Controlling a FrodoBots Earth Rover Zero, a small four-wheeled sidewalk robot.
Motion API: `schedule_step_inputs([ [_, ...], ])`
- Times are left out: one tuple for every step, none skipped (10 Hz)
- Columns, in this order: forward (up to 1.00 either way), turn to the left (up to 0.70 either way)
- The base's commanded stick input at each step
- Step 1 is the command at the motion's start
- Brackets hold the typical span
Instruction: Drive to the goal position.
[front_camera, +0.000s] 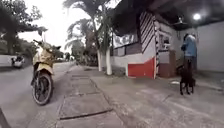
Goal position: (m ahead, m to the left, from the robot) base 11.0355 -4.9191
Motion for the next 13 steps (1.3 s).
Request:
schedule_step_inputs([
  [0.00,0.00],
  [0.00,0.00],
  [0.00,0.00],
  [0.00,0.00],
  [0.00,0.00],
  [0.00,0.00],
  [0.28,0.00],
  [0.70,0.01],
  [0.70,0.17],
  [0.70,0.27],
  [0.70,0.27],
  [0.70,0.27],
  [0.70,0.27],
])
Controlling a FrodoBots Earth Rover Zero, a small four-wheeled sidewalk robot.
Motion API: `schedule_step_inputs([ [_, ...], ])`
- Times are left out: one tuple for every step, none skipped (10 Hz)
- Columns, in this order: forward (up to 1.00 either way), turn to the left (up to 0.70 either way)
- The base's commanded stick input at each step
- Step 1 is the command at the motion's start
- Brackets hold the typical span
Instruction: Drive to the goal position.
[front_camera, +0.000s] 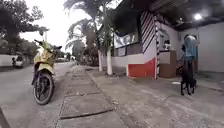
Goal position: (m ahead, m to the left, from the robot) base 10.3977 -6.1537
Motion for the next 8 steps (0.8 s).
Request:
schedule_step_inputs([
  [0.70,0.27],
  [0.70,0.27],
  [0.70,0.27],
  [0.70,0.27],
  [0.70,0.27],
  [0.70,0.27],
  [0.70,0.27],
  [0.70,0.27],
])
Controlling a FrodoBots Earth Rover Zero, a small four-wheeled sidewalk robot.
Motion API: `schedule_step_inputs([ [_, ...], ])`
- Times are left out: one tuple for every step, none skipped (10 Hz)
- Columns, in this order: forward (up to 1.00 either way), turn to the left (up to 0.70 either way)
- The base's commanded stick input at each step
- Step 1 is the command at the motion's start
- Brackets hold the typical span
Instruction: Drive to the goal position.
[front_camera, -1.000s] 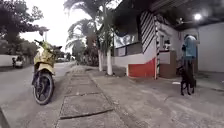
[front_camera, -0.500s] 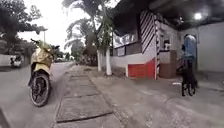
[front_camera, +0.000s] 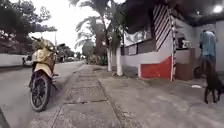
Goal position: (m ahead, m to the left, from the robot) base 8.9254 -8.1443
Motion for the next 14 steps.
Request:
schedule_step_inputs([
  [0.19,0.08],
  [0.00,0.00],
  [0.00,0.00],
  [0.00,0.00],
  [0.00,0.00],
  [0.00,0.00],
  [0.00,0.00],
  [0.00,0.00],
  [0.00,0.00],
  [0.00,0.00],
  [0.21,0.00],
  [0.56,0.00],
  [0.70,0.00],
  [0.70,0.00],
])
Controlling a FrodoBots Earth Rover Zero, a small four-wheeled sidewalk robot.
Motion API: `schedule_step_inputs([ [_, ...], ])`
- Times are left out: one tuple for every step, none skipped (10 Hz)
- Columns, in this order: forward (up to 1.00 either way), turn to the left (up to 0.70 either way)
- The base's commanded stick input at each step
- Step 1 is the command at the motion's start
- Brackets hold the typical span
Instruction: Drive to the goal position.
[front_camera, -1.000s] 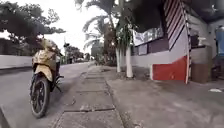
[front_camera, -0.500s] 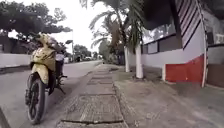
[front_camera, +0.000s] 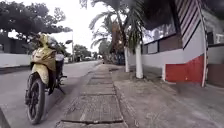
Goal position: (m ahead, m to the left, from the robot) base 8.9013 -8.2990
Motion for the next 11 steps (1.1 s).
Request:
schedule_step_inputs([
  [0.70,0.00],
  [0.70,0.00],
  [0.70,0.00],
  [0.70,0.00],
  [0.70,0.00],
  [0.70,0.00],
  [0.70,0.00],
  [0.70,0.00],
  [0.70,0.00],
  [0.55,0.00],
  [0.05,0.00],
])
